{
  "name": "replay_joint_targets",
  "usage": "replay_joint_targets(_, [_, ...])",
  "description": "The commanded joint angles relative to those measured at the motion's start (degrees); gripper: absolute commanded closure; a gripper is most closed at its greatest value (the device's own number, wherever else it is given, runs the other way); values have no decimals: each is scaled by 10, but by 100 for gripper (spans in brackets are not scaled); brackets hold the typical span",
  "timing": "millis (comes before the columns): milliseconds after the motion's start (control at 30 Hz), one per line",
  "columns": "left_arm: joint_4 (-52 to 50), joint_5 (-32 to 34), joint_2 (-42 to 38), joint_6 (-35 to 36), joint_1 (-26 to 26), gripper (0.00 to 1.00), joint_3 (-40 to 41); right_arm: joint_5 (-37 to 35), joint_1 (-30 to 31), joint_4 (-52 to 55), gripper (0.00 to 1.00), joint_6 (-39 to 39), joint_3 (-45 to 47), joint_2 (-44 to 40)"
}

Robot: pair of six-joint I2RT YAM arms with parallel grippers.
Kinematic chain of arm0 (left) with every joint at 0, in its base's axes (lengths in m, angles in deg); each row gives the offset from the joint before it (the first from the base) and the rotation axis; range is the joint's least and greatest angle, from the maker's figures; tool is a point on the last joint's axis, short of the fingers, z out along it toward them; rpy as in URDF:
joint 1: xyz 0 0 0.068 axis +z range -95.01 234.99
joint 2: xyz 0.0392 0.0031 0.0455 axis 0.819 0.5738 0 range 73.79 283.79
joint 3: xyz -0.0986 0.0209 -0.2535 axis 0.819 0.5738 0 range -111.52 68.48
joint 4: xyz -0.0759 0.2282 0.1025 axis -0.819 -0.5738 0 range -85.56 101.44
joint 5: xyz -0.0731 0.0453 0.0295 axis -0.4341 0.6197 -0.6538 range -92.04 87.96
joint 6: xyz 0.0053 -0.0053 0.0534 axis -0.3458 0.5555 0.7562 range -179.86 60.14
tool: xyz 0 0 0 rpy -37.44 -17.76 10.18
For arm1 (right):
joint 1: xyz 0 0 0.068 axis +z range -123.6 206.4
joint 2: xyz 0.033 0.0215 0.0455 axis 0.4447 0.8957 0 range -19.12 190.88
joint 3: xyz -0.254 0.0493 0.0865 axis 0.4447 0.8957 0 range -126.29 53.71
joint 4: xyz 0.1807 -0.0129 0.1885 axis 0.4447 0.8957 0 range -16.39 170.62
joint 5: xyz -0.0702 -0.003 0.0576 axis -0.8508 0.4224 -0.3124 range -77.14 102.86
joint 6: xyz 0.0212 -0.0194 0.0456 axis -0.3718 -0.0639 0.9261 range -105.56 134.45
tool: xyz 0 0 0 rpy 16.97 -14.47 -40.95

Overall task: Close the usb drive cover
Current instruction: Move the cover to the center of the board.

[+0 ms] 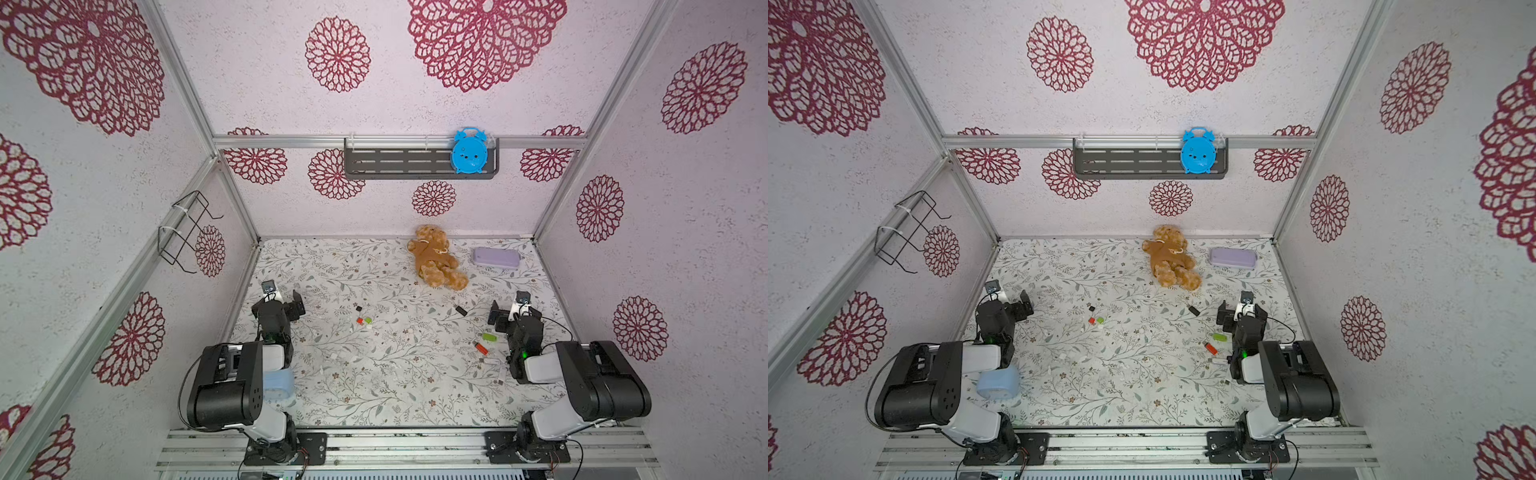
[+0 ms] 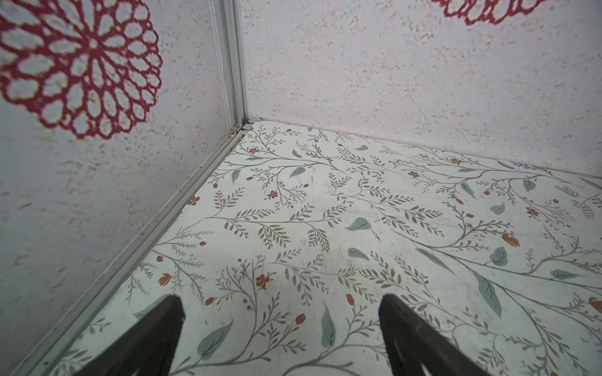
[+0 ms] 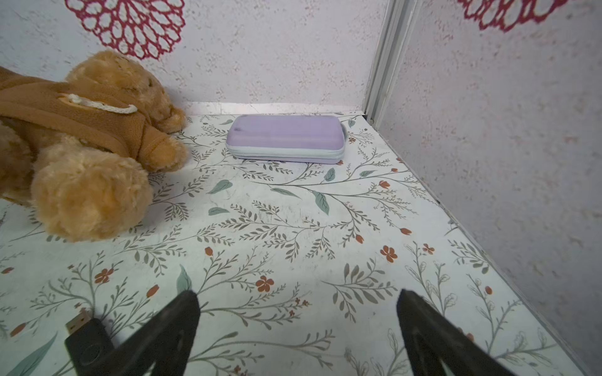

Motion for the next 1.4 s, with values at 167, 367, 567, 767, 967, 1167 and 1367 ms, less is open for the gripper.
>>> replay_joint_targets(167, [8,-7,1,4,3,3,-9,4,-8,-5,1,11,-11,-2])
replay_joint_targets(367, [6,-10,1,3,4,3,-10,10,-11,-8,1,10,-9,-2])
replay_joint_targets(567, [21,-21,-1,12,-2,3,-1,13,-11,-9,1,9,-9,-3])
replay_joint_targets(767, [45,-21,-18,19,-7,3,19,27,-10,-9,1,4,-6,-7])
replay_joint_targets(967, [1,26,-84,-4,-7,3,30,41,-7,54,1,-4,-18,-59])
replay_joint_targets(1167, [-247,101,-196,-95,-7,3,-50,76,-8,368,1,56,-124,-177])
replay_joint_targets(1367, [-440,77,-273,-210,-1,3,-121,56,-10,615,1,187,-233,-245])
